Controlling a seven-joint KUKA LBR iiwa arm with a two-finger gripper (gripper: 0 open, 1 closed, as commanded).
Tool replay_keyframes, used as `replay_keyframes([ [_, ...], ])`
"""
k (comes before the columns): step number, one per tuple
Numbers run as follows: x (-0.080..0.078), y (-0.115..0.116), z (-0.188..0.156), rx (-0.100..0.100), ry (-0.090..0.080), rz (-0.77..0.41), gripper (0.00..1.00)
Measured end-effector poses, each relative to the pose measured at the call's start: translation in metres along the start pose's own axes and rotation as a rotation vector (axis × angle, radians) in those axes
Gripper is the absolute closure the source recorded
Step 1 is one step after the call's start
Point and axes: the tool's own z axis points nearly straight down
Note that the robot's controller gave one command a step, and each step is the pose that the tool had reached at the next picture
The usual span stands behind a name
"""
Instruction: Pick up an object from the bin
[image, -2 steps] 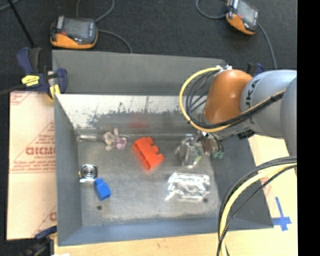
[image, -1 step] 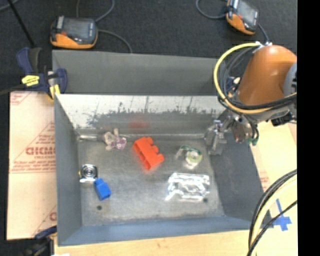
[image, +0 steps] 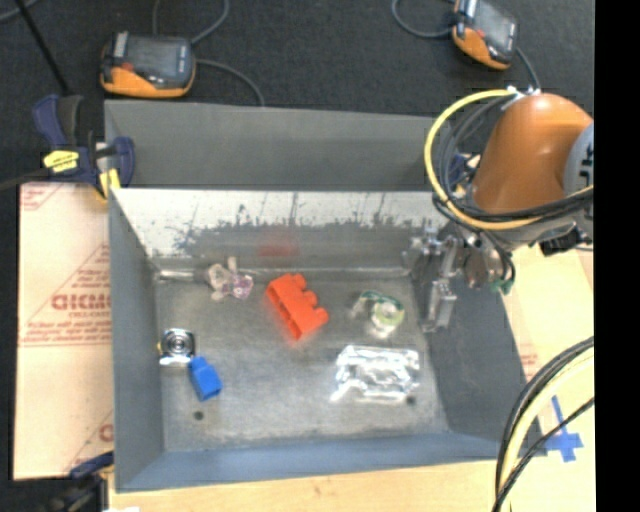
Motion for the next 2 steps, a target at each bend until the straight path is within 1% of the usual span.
replay_keyframes([
  [1, 0.016, 0.043, 0.090, -0.003, 0.007, 0.122, 0.00],
  [2, -0.024, 0.029, 0.119, 0.000, -0.013, 0.112, 0.00],
])
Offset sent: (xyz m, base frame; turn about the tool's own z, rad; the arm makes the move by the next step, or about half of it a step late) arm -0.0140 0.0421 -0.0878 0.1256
